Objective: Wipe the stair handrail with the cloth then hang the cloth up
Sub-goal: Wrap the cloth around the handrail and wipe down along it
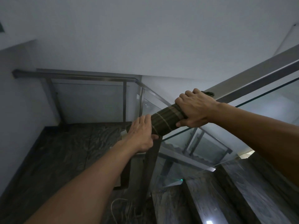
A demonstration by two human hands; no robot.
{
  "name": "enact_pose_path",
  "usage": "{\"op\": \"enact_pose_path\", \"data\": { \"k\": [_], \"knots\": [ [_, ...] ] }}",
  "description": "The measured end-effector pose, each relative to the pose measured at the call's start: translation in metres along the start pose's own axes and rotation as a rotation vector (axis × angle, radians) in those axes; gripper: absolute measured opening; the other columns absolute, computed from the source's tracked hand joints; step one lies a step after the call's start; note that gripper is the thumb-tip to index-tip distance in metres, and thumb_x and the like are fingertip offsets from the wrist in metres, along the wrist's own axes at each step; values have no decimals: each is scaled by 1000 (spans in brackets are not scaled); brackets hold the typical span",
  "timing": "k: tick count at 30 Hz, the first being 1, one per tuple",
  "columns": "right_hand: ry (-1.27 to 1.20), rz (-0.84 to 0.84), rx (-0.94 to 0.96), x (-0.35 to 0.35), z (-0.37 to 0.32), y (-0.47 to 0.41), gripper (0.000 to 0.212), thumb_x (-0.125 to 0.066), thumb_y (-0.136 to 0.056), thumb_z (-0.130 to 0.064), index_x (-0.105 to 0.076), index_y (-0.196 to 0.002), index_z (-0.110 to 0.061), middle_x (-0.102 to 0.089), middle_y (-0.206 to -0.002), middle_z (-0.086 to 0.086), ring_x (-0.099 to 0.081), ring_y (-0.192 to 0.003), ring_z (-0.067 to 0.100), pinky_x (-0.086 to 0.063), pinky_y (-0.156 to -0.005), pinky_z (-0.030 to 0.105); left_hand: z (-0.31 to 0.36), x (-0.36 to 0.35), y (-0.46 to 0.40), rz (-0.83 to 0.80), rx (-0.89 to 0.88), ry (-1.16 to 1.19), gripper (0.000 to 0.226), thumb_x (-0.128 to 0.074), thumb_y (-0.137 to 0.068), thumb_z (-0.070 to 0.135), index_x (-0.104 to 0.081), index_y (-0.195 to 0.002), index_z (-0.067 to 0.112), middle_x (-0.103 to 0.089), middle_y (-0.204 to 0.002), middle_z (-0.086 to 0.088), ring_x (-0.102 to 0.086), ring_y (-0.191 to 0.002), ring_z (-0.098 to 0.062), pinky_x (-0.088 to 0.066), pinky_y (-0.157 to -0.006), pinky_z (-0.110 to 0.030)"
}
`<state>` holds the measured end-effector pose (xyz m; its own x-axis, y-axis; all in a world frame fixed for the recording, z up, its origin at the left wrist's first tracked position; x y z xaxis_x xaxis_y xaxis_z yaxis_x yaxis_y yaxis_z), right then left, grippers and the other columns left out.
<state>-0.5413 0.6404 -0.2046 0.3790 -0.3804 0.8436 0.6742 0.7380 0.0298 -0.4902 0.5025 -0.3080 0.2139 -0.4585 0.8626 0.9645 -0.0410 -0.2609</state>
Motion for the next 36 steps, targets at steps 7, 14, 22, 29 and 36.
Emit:
{"op": "enact_pose_path", "data": {
  "k": [7,14,22,29,36],
  "knots": [
    [10,10,-3,-4,-44,-18,72,-45,-72,-78,-46,-116,-21,-56,-104,0,-50,-88,16,-44,-92,41,-44,-4,22,-9,-2,27,71,-70,-77,34,-28,-132,18,-41,-129,-6,-41,-117,-21,-35,-101,-35],
    [-52,-46,46,-9,-91,-39,73,-43,-73,-79,-39,-124,-27,-56,-112,-2,-49,-92,14,-41,-96,39,-85,-8,48,-89,73,284,80,-68,-82,25,-16,-142,21,-29,-139,-8,-35,-127,-24,-32,-100,-32],
    [-82,-84,146,-5,-97,-24,66,-28,-93,-60,2,-148,-40,-24,-157,3,-31,-138,24,-20,-115,45,-87,-19,55,-71,-48,216,89,-52,-93,31,17,-148,24,20,-159,-2,23,-144,-18,11,-118,-50],
    [-8,-75,175,-4,-94,-18,62,-26,-94,-58,-15,-150,-33,-36,-151,5,-40,-133,28,-27,-112,46,-89,-21,63,64,-173,246,80,-52,-94,28,4,-150,27,3,-161,5,14,-147,-13,1,-121,-47],
    [-30,-89,127,-10,-103,-30,66,-31,-92,-61,-3,-147,-40,-38,-148,1,-40,-130,24,-28,-111,45,-97,-21,67,82,-138,331,79,-56,-91,26,-5,-151,22,-9,-160,3,2,-148,-16,-6,-121,-48]
  ]
}}
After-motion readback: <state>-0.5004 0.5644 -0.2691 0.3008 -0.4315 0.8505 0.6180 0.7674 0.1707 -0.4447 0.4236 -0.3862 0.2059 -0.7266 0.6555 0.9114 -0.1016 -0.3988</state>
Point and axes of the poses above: each hand's wrist, its own y-axis away from the middle knuckle, its own x-axis out of the back of the hand, z = x × y, the point moved 6 cm from there along -y, towards the middle knuckle
